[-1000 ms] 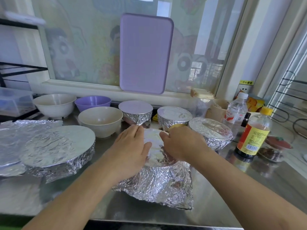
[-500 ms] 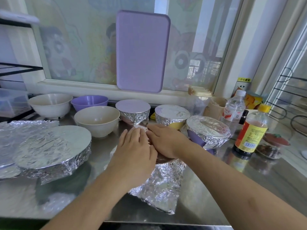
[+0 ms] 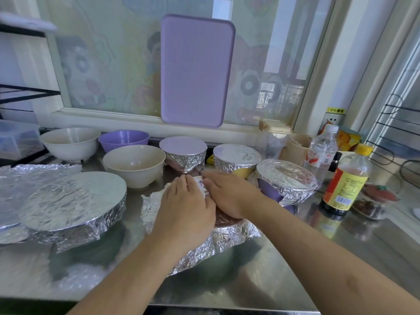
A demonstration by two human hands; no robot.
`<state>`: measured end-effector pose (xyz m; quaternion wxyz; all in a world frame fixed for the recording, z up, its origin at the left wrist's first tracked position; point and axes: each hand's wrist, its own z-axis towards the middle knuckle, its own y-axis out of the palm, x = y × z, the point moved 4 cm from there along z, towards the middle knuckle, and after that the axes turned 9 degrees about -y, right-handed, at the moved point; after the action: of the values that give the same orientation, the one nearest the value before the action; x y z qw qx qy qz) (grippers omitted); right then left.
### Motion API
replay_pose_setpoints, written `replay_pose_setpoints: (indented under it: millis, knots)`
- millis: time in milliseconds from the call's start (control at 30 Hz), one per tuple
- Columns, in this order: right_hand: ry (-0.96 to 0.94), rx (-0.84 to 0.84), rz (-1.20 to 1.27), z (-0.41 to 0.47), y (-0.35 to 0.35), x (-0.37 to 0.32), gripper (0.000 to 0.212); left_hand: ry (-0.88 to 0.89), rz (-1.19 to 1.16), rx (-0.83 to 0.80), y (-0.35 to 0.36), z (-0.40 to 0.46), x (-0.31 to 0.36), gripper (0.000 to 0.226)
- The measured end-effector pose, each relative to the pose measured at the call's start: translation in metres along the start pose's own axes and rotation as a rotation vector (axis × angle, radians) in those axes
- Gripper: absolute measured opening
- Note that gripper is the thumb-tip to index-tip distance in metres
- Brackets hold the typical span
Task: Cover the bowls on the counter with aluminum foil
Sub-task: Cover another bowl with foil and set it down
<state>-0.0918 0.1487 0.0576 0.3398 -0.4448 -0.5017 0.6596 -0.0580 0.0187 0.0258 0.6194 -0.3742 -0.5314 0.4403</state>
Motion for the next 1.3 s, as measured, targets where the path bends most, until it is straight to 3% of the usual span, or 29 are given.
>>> replay_pose_setpoints:
  millis: [67,133,200,333,400,467,567,700,867,967,1133,1300]
  knots:
    - [0.008,-0.006,0.042,0.003,0.006,0.006,0.047,0.015,0.030,-0.034,0.000,-0.001,-0.002,0.082]
    - [0.087,-0.024,0.140,0.006,0.013,0.016,0.047,0.030,-0.104,-0.023,-0.008,-0.001,-0.002,0.058]
    - [0.103,-0.077,0.141,0.003,0.019,0.023,0.046,0.076,-0.145,-0.020,-0.014,0.003,-0.002,0.051]
    - [0.122,0.080,0.190,-0.006,0.012,0.017,0.070,0.120,-0.198,-0.018,-0.016,0.009,-0.011,0.038]
    - [0.114,0.076,0.083,-0.011,0.009,0.014,0.059,0.138,-0.221,0.069,-0.019,0.003,-0.011,0.039]
    - [0.082,0.096,0.086,-0.018,0.011,0.016,0.062,0.185,-0.224,0.067,-0.018,-0.009,-0.006,0.046]
    - [-0.028,0.083,0.187,-0.029,0.008,0.018,0.064,0.192,-0.137,-0.060,-0.010,-0.020,-0.005,0.078]
    - [-0.096,-0.102,0.362,-0.049,0.002,0.028,0.090,0.125,-0.152,-0.172,-0.011,-0.018,-0.011,0.108]
    - [-0.146,-0.201,0.337,-0.050,0.002,0.048,0.121,0.125,-0.074,-0.224,-0.012,-0.020,-0.012,0.138]
    - [-0.181,-0.209,0.329,-0.050,0.004,0.052,0.129,0.121,-0.059,-0.219,-0.012,-0.019,-0.011,0.149]
    - [-0.168,-0.221,0.328,-0.055,0.001,0.055,0.122,0.126,-0.039,-0.215,-0.012,-0.017,-0.012,0.160]
    - [-0.176,-0.198,0.333,-0.054,0.004,0.059,0.141,0.141,-0.023,-0.185,-0.011,-0.017,-0.012,0.156]
